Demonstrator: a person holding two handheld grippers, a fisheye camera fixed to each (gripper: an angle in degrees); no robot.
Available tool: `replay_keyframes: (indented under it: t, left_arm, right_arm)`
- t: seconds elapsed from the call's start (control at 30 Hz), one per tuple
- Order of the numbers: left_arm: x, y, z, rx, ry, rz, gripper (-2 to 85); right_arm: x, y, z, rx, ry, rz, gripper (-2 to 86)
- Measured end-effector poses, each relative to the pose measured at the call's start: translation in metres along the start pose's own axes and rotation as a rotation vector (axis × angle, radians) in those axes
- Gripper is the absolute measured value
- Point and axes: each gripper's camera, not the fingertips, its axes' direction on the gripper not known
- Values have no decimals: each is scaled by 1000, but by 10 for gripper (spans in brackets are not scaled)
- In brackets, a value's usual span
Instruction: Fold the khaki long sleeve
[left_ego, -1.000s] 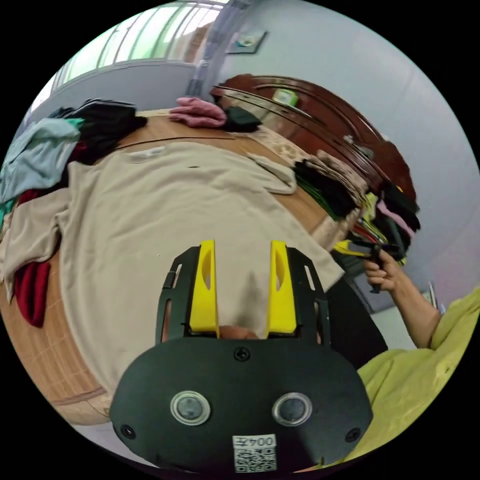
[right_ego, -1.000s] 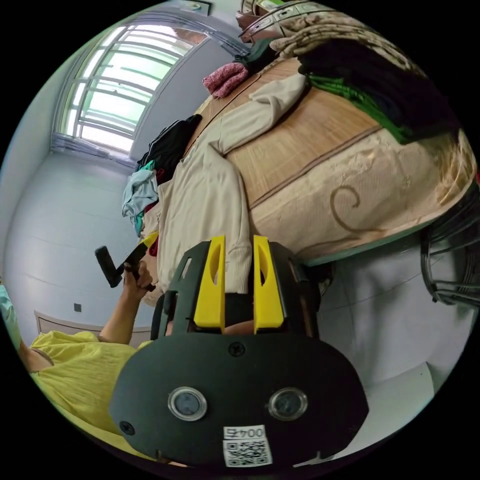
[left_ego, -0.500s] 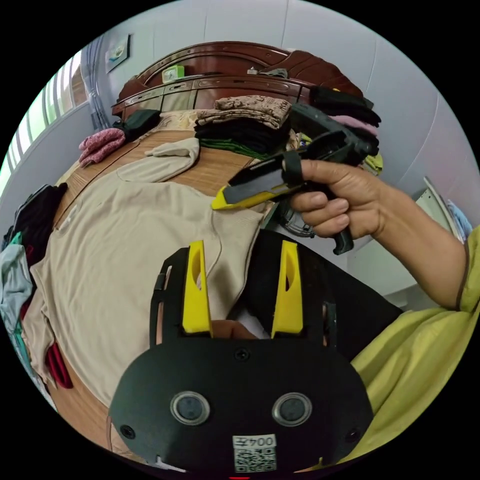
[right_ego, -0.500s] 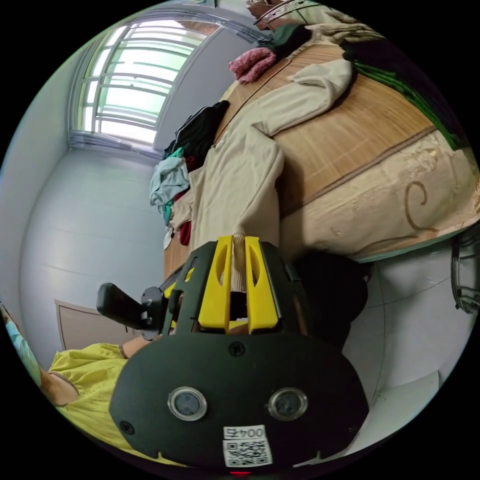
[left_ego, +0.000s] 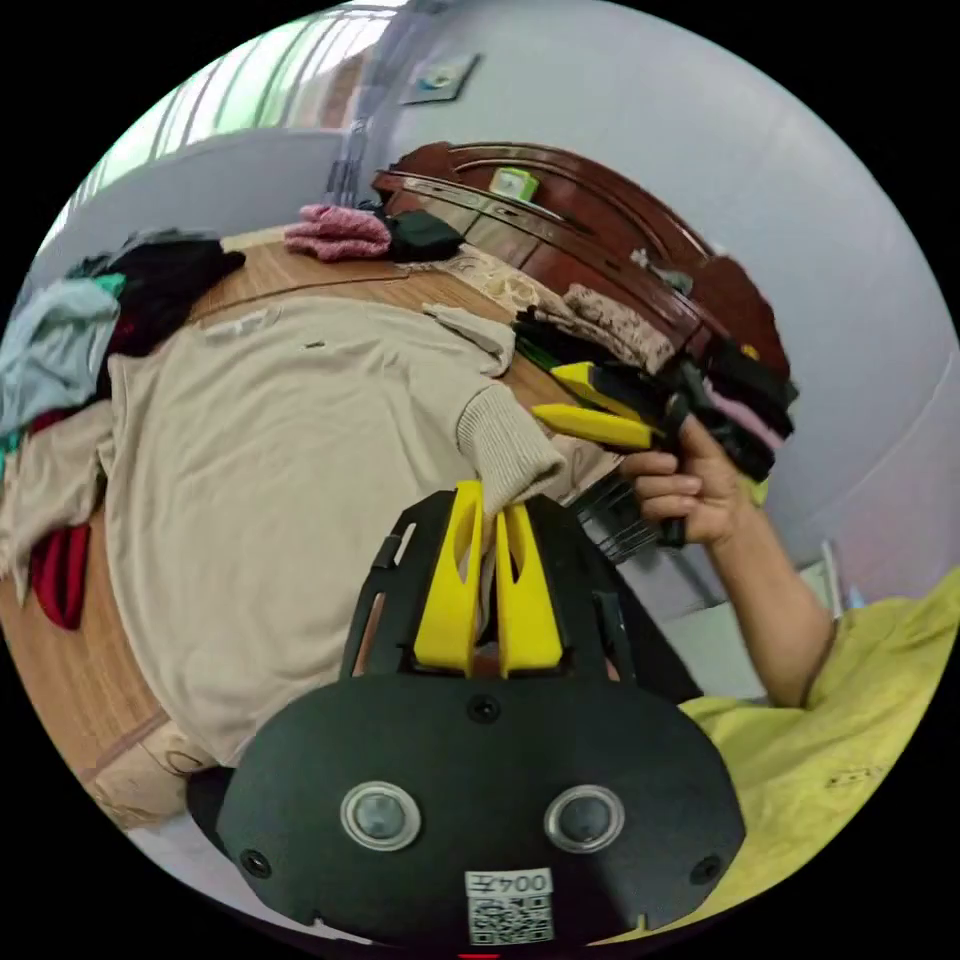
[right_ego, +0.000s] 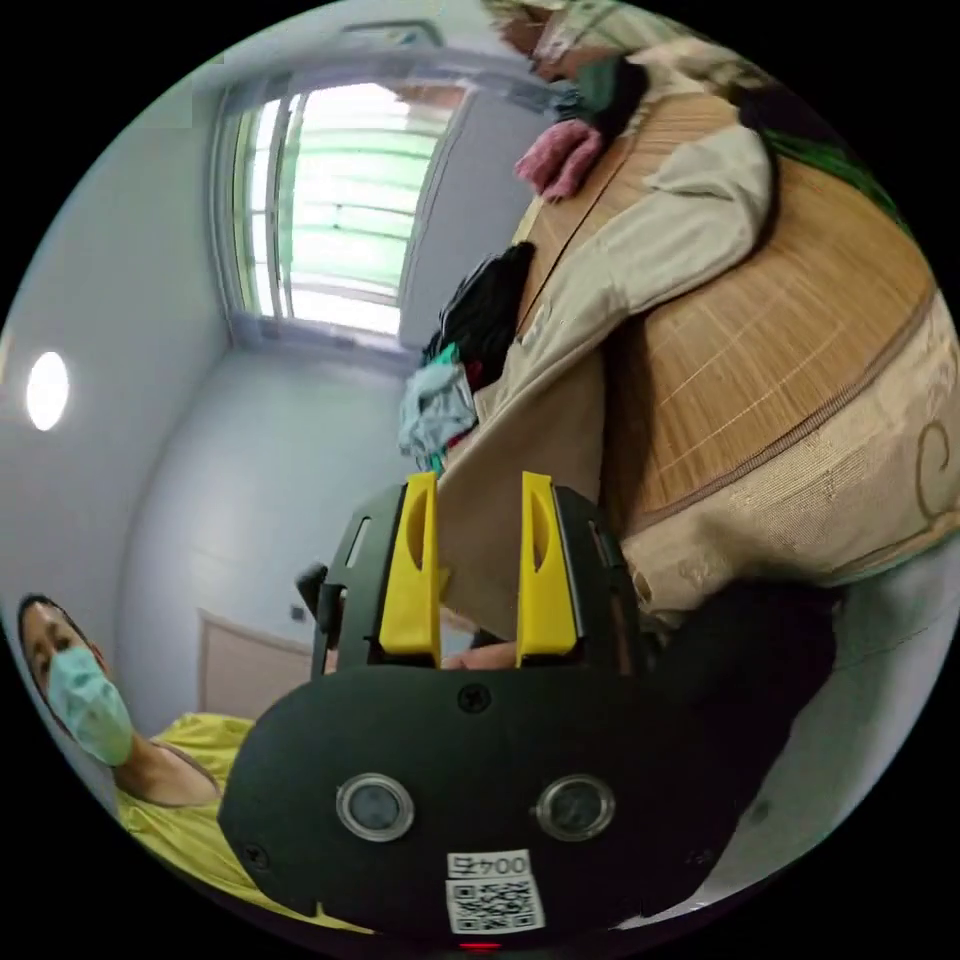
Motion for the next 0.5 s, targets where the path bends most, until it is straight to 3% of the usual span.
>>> replay_keyframes:
  t: [0.13, 0.5]
  left_arm:
    - [-71, -1, -26, 18, 102, -112, 7]
    - [-127, -9, -16, -8, 196, -118, 8]
  right_arm:
    - [59, -48, -4, 85, -139, 216, 134]
    - [130, -186, 75, 189, -35, 515, 146]
